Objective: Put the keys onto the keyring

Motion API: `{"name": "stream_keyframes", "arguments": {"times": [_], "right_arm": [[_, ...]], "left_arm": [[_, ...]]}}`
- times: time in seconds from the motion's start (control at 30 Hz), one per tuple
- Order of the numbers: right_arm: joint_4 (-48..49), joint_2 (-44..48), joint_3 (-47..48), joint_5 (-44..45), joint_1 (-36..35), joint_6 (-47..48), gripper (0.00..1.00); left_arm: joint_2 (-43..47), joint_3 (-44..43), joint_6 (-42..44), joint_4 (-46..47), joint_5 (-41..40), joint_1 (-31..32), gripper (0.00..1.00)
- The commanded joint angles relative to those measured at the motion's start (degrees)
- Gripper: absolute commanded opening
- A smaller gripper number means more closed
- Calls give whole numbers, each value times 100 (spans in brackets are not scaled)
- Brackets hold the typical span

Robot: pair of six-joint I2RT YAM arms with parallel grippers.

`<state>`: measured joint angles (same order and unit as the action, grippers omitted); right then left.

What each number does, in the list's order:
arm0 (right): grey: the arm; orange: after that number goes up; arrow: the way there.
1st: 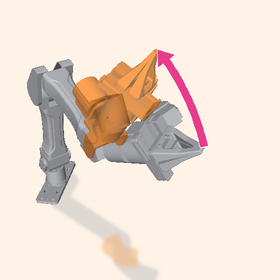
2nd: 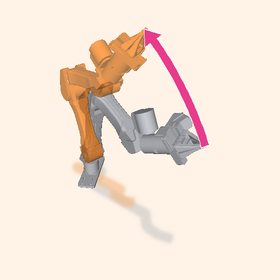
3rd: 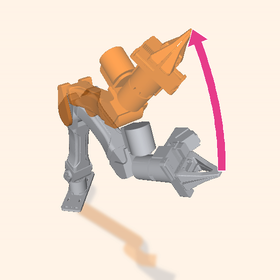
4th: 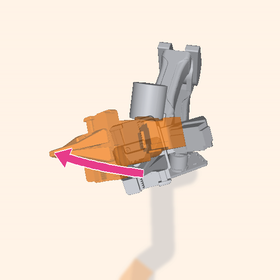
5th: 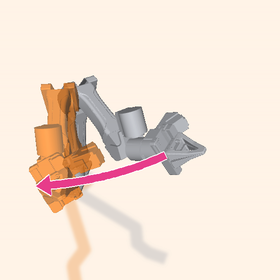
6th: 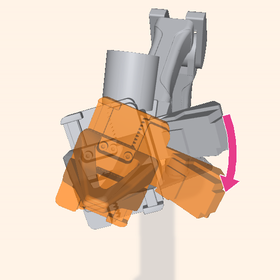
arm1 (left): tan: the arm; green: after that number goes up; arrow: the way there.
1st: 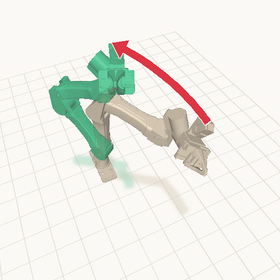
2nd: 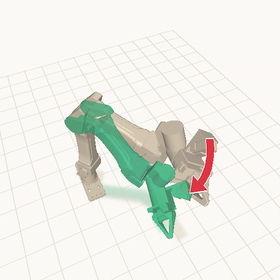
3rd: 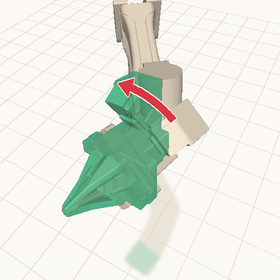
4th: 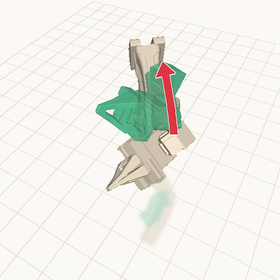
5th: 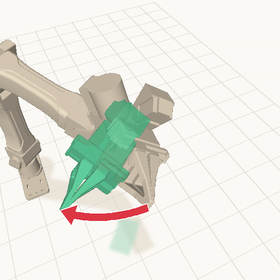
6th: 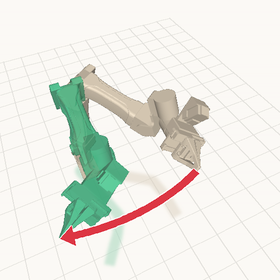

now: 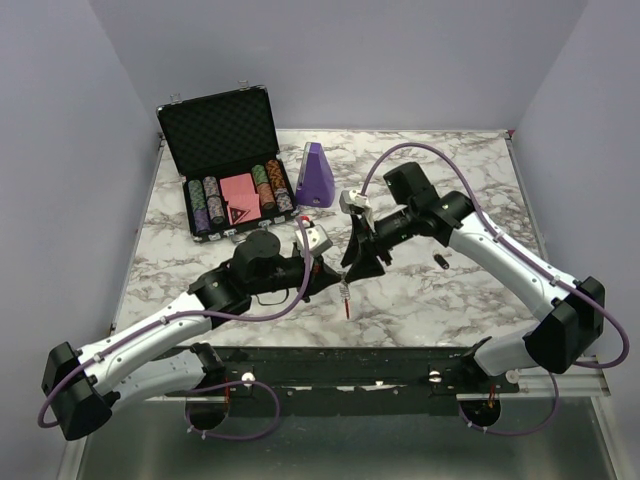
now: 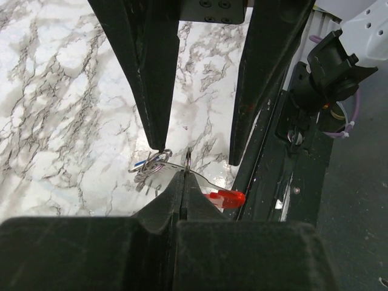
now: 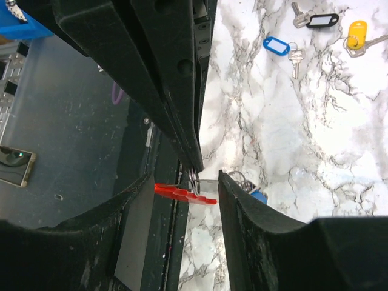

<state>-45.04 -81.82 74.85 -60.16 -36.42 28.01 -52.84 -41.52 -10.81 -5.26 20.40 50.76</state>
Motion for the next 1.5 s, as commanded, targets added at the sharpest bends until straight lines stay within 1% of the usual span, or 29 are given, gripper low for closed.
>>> {"name": "stream_keyframes", "arguments": {"times": [0.0, 0.07, 0.13, 0.43, 0.57, 0.63, 0.67, 0.7, 0.73, 0.8, 0.93, 0.97, 1.0, 1.03, 1.07, 1.1, 1.13, 1.2, 1.3, 1.47], "right_arm": [[118, -53, -102, 206, -102, 20, 52], [127, -53, -102, 224, -119, 20, 47], [127, -53, -85, 233, -137, 20, 46], [179, -36, -146, 496, -225, 38, 43], [197, -36, -155, 576, -251, 47, 40], [197, -36, -155, 584, -269, 73, 34], [188, -44, -146, 593, -277, 82, 28], [171, -36, -137, 576, -269, 99, 19], [171, -36, -120, 558, -277, 82, 1], [197, -18, -85, 567, -277, -32, 0], [512, -27, -172, 505, -277, -664, 0], [592, -44, -207, 479, -269, -839, 1], [671, -44, -234, 479, -251, -980, 10], [689, -36, -234, 436, -216, -1034, 28], [680, -18, -208, 383, -164, -1078, 42], [672, -9, -164, 339, -111, -1104, 52], [637, 8, -103, 286, -32, -1079, 57], [514, 43, -23, 277, 12, -947, 59], [312, 61, 3, 251, 21, -649, 59], [-557, 87, 144, -29, 21, 817, 59]], "left_arm": [[-69, -181, -220, 271, 25, 21, 0], [-86, -190, -237, 271, 25, 21, 0], [-104, -199, -246, 271, 34, 21, 0], [-113, -199, -325, 306, 34, 21, 0], [-121, -181, -352, 341, 51, 21, 0], [-121, -190, -369, 332, 60, 21, 0], [-121, -190, -369, 332, 78, 21, 0], [-130, -190, -378, 332, 87, 30, 0], [-130, -190, -378, 332, 95, 21, 0], [-139, -181, -343, 324, 122, 21, 0], [-86, -50, -264, 358, 113, 21, 0], [-60, -6, -238, 376, 113, 21, 0], [-34, 29, -238, 368, 113, 21, 0], [-7, 56, -229, 350, 87, 21, 0], [19, 91, -229, 341, 78, 21, 0], [37, 126, -229, 341, 87, 13, 0], [54, 152, -237, 350, 87, 13, 0], [81, 170, -264, 341, 113, 4, 0], [90, 188, -325, 350, 148, -5, 0], [81, 162, -492, 350, 209, -40, 0]]}}
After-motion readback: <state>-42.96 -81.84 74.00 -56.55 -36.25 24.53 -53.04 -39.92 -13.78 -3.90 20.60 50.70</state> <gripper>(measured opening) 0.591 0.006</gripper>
